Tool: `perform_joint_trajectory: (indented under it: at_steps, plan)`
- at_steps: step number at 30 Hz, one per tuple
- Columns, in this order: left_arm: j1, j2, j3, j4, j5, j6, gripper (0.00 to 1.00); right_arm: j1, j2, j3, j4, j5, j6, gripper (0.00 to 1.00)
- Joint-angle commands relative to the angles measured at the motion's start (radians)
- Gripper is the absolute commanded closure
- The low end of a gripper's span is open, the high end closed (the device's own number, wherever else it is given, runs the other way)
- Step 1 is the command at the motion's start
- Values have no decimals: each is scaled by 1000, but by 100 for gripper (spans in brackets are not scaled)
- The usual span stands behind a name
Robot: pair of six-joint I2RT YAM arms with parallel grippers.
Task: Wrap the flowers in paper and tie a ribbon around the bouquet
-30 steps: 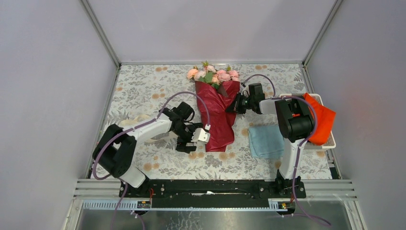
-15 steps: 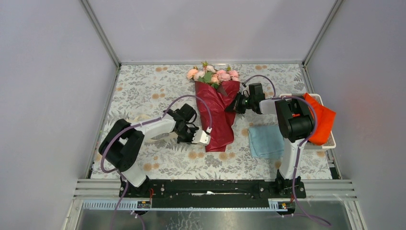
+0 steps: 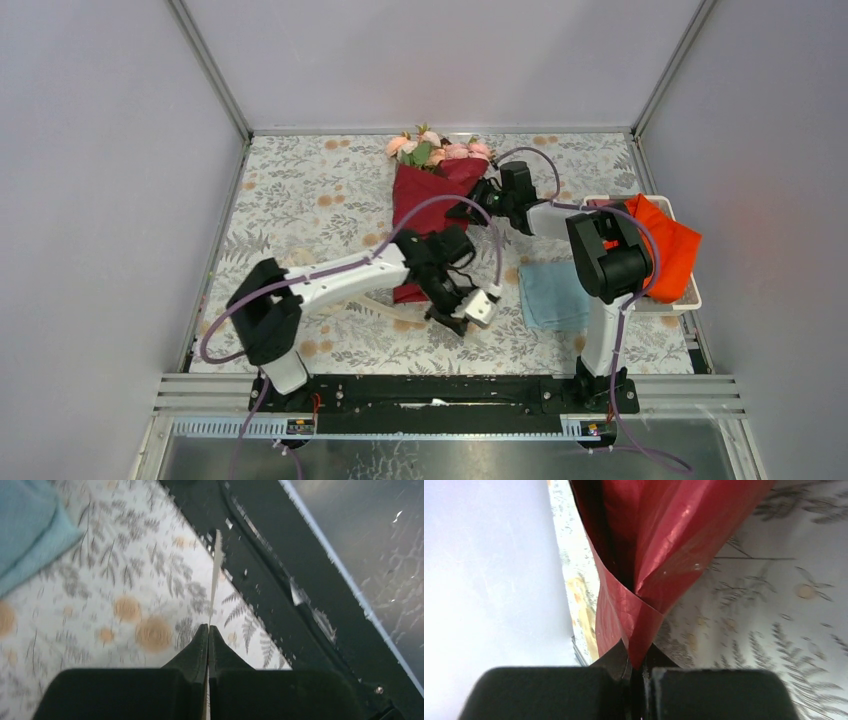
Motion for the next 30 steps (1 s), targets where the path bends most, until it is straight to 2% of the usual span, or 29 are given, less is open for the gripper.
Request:
perform_joint_trajectory:
  at_steps: [1,5,7,13,20,23,26,27,28,30]
  plan:
    - [-82,119,172,-150,11,71,100,20,-67,72,76,7,83,100]
    - [-177,203,334,-242,-59,133,100,19,-71,124,32,2,61,100]
    - [-223,230,364,-266,-118,176,100,20,-76,132,17,-1,51,100]
    - [-215,276,423,-178,-304,193,100,20,-110,114,-35,-14,-14,100]
    - [-213,280,584,-43,-347,0,100,20,-87,184,-114,-62,-74,100]
    - [-213,291,599,65,-408,-116,100,19,-84,178,-133,-61,-88,100]
    - [-214,298,580,92,-427,-114,100,18,-90,177,-176,-42,-129,100]
    - [-214,299,572,92,-433,-118,95,18,-89,182,-190,-41,-146,100]
    - [-214,299,562,94,-454,-120,79,18,-89,184,-200,-47,-154,100]
    - [-213,294,538,107,-506,-130,36,19,-89,187,-222,-50,-177,100]
